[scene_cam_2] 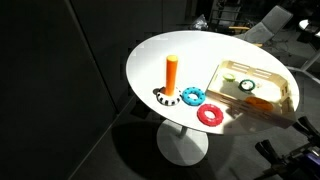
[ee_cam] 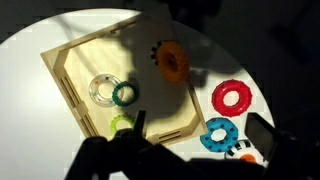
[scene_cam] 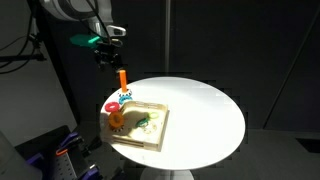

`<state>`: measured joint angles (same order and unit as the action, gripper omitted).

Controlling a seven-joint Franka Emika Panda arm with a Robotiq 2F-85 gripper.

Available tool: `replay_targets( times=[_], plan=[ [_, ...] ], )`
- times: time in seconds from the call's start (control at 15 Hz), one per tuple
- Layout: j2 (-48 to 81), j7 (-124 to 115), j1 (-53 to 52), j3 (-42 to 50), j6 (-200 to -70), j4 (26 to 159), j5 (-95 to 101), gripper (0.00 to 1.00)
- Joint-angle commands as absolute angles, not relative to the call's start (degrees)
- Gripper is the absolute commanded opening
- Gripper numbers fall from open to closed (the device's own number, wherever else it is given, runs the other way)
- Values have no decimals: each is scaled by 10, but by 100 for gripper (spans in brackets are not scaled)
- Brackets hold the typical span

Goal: Put the red ring in the box.

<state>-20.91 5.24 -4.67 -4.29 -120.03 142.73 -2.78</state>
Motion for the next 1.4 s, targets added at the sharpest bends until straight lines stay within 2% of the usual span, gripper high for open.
replay_targets(
  times=[0.0,0.73,1.33],
  plan=[
    [-209,51,-50,-39,-1199,1427,-26,100],
    [-141,39,-92,-77,-1217,1426,-36,100],
    [-38,27,-108,-99,-1325,1447,-37,100]
  ],
)
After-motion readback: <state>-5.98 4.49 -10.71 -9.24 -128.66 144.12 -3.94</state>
